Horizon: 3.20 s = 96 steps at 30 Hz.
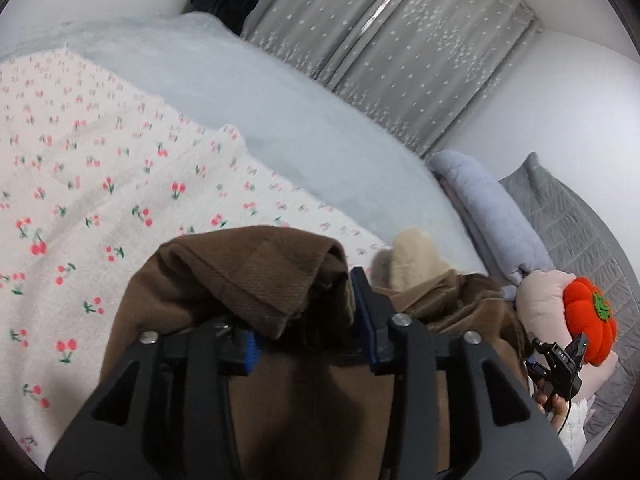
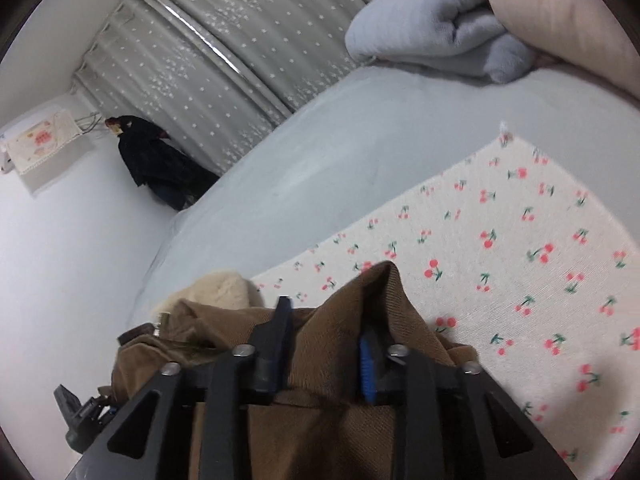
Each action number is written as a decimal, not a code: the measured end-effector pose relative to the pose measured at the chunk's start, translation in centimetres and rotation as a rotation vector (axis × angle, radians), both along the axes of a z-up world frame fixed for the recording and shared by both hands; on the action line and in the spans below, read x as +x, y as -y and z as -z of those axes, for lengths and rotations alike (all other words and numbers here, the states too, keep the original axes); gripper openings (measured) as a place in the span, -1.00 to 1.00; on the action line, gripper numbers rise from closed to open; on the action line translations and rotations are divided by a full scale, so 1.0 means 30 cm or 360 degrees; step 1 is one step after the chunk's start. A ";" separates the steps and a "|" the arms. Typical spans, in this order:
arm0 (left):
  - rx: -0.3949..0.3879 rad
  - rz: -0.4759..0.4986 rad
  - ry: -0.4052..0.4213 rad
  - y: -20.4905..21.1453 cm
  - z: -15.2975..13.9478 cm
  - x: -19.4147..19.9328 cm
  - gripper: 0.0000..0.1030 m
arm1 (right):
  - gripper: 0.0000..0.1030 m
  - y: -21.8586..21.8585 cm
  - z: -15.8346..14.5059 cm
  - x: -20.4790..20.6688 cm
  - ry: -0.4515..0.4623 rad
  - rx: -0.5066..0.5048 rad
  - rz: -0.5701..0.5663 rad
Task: Fold large clothes
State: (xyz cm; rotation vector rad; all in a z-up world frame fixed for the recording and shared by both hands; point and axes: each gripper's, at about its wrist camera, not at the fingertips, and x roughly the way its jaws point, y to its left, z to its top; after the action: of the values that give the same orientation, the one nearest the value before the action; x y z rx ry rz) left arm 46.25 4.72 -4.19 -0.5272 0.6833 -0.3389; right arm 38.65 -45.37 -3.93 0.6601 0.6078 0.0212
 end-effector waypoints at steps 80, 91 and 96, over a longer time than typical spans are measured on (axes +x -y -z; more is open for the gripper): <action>-0.0640 -0.0170 -0.0406 -0.188 0.054 -1.028 -0.66 | -0.53 -0.199 -0.100 -1.116 -0.0148 0.0601 0.0111; -0.0695 -0.0315 -0.0588 -0.267 0.270 -1.163 0.06 | 0.06 -0.117 0.177 -1.399 -0.0311 0.0699 0.0243; -0.0862 -0.0376 -0.0515 -0.265 0.309 -1.107 0.27 | 0.22 -0.125 -0.020 -1.451 -0.0201 0.0292 0.0362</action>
State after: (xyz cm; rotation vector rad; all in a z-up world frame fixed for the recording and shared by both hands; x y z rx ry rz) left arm 13.05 12.68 -13.46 -1.1870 0.8331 -0.2143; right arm -4.87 -41.60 -3.33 0.9109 0.6540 -0.1799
